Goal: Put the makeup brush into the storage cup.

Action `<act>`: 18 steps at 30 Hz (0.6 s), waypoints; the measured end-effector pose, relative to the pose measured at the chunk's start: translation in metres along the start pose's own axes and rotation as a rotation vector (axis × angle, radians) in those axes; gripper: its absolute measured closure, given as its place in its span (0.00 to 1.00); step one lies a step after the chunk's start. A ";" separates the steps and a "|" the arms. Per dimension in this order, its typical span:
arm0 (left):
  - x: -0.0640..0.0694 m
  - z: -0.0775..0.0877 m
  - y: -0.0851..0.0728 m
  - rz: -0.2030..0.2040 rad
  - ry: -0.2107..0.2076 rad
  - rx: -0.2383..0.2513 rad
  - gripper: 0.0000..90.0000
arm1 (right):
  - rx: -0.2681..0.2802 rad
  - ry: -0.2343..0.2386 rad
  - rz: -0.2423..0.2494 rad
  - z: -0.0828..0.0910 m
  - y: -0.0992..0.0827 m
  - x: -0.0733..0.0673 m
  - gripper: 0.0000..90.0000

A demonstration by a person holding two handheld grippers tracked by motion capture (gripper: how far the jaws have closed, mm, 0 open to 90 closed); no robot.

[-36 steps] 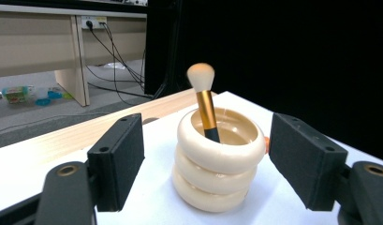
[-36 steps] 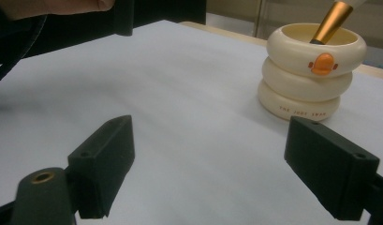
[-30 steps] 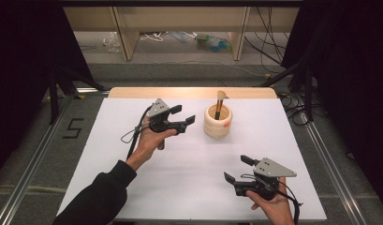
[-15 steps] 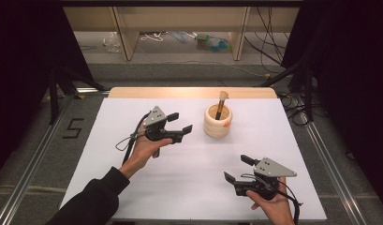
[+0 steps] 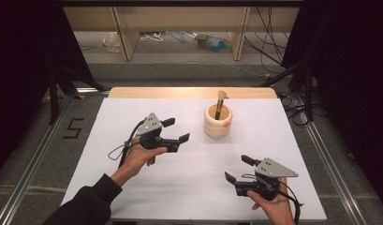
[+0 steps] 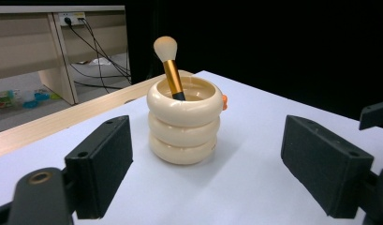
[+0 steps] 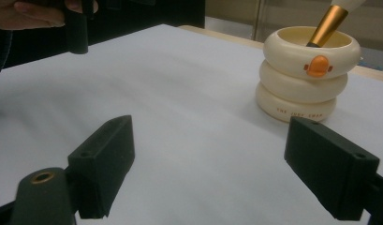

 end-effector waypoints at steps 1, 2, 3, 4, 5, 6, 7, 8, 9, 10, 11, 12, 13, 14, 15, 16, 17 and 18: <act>0.000 0.003 0.000 -0.002 0.001 0.003 0.19 | 0.010 -0.014 0.022 0.000 0.001 0.002 0.19; 0.002 0.008 -0.002 -0.006 0.005 0.001 0.19 | -0.003 -0.023 0.017 0.002 0.000 0.002 0.19; 0.002 0.008 -0.002 -0.006 0.005 0.001 0.19 | -0.003 -0.023 0.017 0.002 0.000 0.002 0.19; 0.002 0.011 -0.003 -0.022 0.014 0.000 0.19 | -0.009 -0.014 0.014 0.003 0.000 0.001 0.19; 0.002 0.014 -0.004 -0.029 0.023 0.002 0.19 | -0.010 -0.012 0.009 0.003 0.000 0.001 0.19; 0.002 0.017 -0.005 -0.030 0.025 0.003 0.19 | 0.004 -0.001 0.004 0.002 0.001 -0.001 0.19; 0.002 0.020 -0.006 -0.022 0.027 0.006 0.19 | -0.010 -0.001 0.008 0.003 0.001 -0.001 0.19; 0.002 0.023 -0.008 -0.024 0.029 0.001 0.19 | -0.009 -0.003 0.011 0.004 0.001 -0.001 0.19; 0.002 0.026 -0.009 -0.026 0.032 0.004 0.19 | -0.008 0.000 0.009 0.003 0.001 -0.002 0.19; 0.003 0.028 -0.011 -0.026 0.035 0.002 0.19 | -0.013 -0.005 0.016 0.003 0.000 -0.001 0.19; 0.003 0.030 -0.013 -0.029 0.036 0.000 0.19 | -0.013 -0.005 0.016 0.003 0.000 -0.001 0.19; 0.003 0.032 -0.014 -0.037 0.040 -0.003 0.19 | -0.006 -0.010 0.020 0.003 0.001 -0.001 0.19; 0.003 0.033 -0.015 -0.044 0.043 -0.005 0.19 | -0.005 -0.006 0.022 0.002 0.002 -0.002 0.19; 0.004 0.036 -0.018 -0.041 0.042 -0.007 0.19 | -0.005 -0.014 0.035 0.003 0.002 -0.001 0.19; 0.004 0.036 -0.018 -0.041 0.042 -0.007 0.19 | -0.005 -0.014 0.035 0.003 0.002 -0.001 0.19; 0.004 0.040 -0.019 -0.039 0.045 -0.004 0.19 | -0.013 -0.005 0.024 0.002 0.002 -0.003 0.19; 0.005 0.042 -0.020 -0.038 0.046 -0.006 0.19 | -0.005 -0.012 0.039 0.001 0.002 -0.002 0.19; 0.005 0.042 -0.020 -0.038 0.046 -0.006 0.19 | -0.011 -0.008 0.039 0.001 0.002 -0.002 0.19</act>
Point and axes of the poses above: each handheld gripper's, and its own axes: z roughly backward along the jaws, y roughly out of its top, x roughly to its right, the point moved 7 cm from there along -z, roughly forward along the jaws, and after that the axes turned 7 degrees about z, right-handed, at the moved point
